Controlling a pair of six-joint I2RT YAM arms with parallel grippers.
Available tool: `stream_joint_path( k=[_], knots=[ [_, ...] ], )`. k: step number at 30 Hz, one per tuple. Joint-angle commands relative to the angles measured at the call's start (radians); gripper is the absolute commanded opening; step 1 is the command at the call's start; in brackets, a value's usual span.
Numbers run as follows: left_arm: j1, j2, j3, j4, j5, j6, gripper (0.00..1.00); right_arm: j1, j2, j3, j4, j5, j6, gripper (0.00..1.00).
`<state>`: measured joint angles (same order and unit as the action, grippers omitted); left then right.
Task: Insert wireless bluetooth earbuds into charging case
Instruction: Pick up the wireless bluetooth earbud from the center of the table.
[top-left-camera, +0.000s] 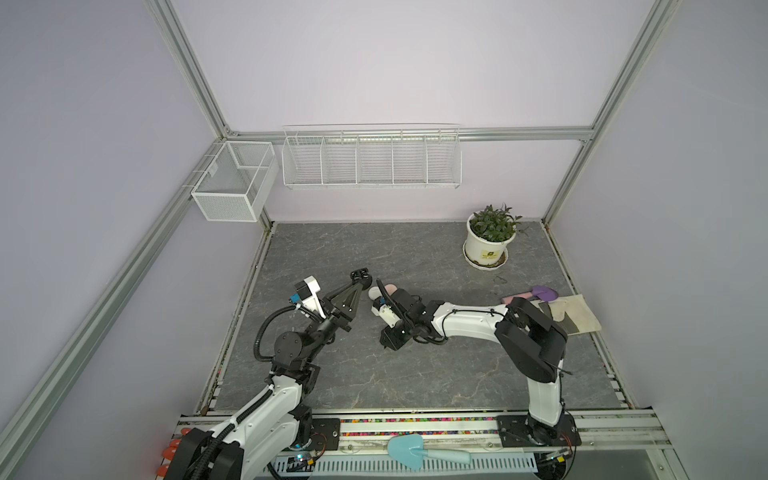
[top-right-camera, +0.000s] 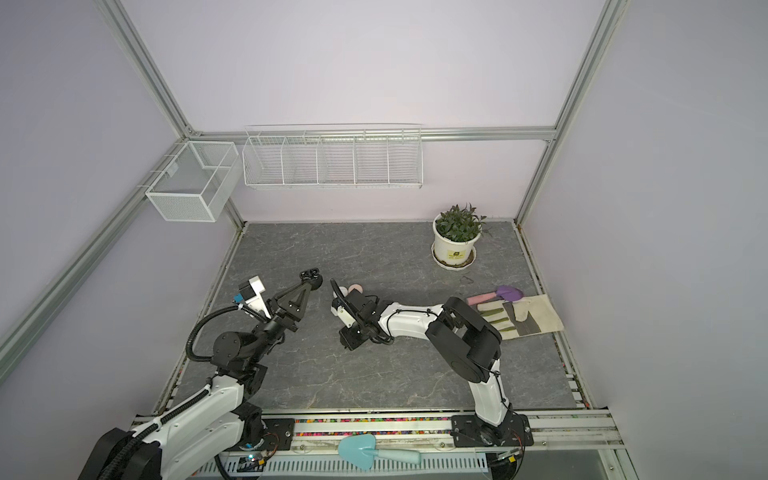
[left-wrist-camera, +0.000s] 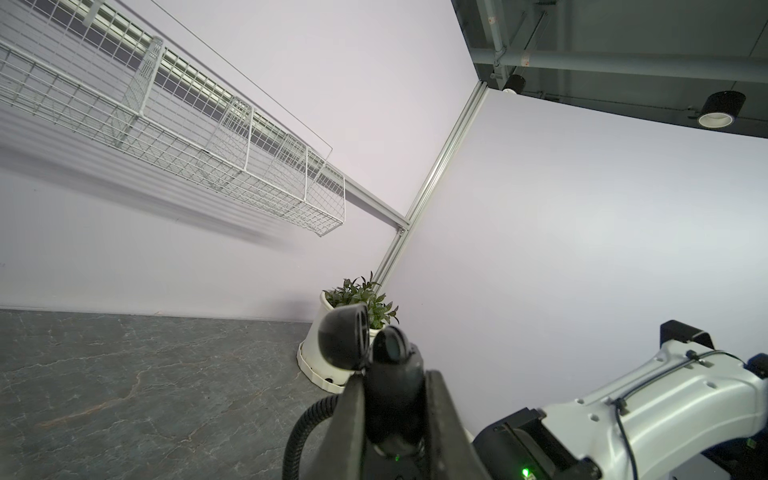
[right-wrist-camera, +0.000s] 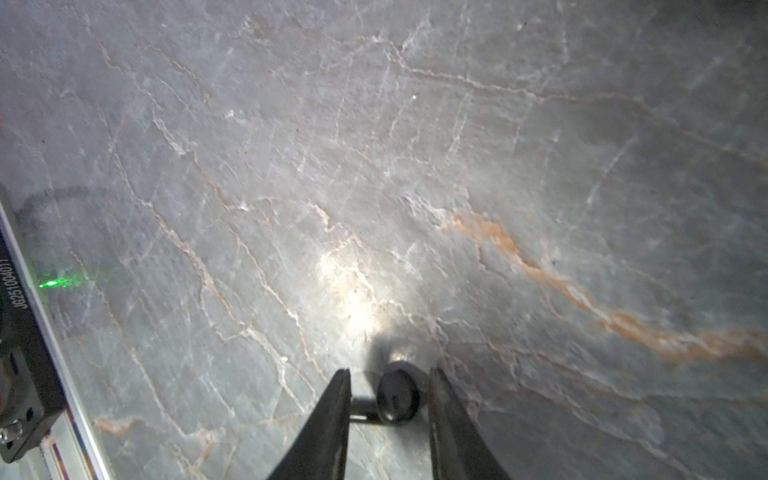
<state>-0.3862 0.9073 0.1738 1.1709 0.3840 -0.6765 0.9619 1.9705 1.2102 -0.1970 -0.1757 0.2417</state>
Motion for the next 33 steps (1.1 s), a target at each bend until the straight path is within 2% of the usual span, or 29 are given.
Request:
stream_joint_path(
  k=[1,15,26,33],
  knots=[
    [0.004,-0.009,-0.005,-0.011,-0.015,0.012,0.00,0.014,0.012,-0.042,-0.023,0.029,-0.022,0.32],
    [0.006,-0.005,-0.002,-0.017,-0.020,0.014,0.00,0.045,-0.005,-0.108,0.017,0.093,-0.038,0.27],
    [0.006,-0.007,0.001,-0.023,-0.026,0.018,0.00,0.077,-0.042,-0.158,0.052,0.148,-0.082,0.34],
    [0.004,-0.017,0.006,-0.034,-0.026,0.022,0.00,0.088,-0.042,-0.161,0.057,0.166,-0.080,0.31]
  ],
)
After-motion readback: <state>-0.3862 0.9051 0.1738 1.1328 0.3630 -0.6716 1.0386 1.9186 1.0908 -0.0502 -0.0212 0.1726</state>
